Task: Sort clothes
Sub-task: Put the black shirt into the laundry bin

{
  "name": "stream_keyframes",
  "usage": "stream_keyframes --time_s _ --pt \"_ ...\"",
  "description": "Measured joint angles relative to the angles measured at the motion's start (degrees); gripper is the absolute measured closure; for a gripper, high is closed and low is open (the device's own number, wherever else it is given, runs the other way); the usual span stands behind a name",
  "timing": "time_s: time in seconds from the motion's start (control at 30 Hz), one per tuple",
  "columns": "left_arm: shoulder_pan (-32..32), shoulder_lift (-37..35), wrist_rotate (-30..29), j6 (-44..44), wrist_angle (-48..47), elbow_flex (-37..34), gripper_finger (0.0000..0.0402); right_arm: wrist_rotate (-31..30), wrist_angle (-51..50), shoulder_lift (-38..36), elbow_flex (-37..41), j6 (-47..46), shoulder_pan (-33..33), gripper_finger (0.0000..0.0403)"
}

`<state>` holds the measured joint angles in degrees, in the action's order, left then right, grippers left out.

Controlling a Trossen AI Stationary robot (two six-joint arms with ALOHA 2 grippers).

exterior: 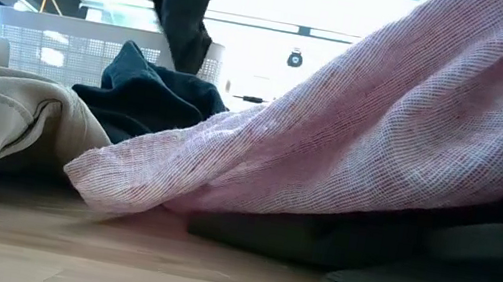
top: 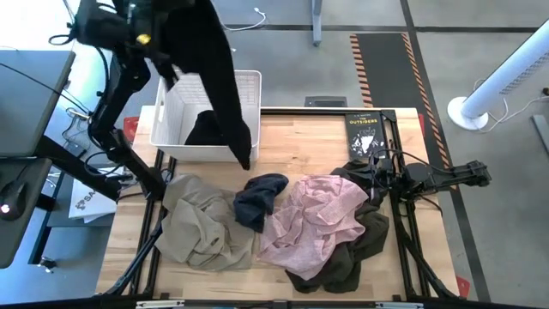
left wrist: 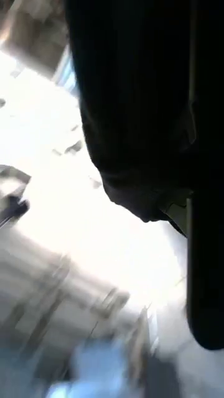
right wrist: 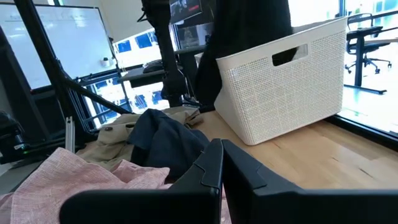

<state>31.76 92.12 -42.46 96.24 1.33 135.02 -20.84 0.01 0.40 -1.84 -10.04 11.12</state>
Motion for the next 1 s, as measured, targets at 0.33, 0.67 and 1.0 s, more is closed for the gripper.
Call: stream_keyframes --time_s 0.33,0.67,1.0 --pt "2.1 1.3 -5.8 -45.8 -58.3 0.0 0.0390 0.0 0.0 0.0 0.0 0.0 0.0 0.0402" --pt "4.0 6.8 7.0 -83.4 -90.0 -4.6 0.0390 0.0 0.0 0.0 0.0 0.0 0.0 0.0402" --pt "8.5 7.3 6.9 -86.0 -86.9 -29.5 0.0390 0.0 0.0 0.0 0.0 0.0 0.0 0.0402"
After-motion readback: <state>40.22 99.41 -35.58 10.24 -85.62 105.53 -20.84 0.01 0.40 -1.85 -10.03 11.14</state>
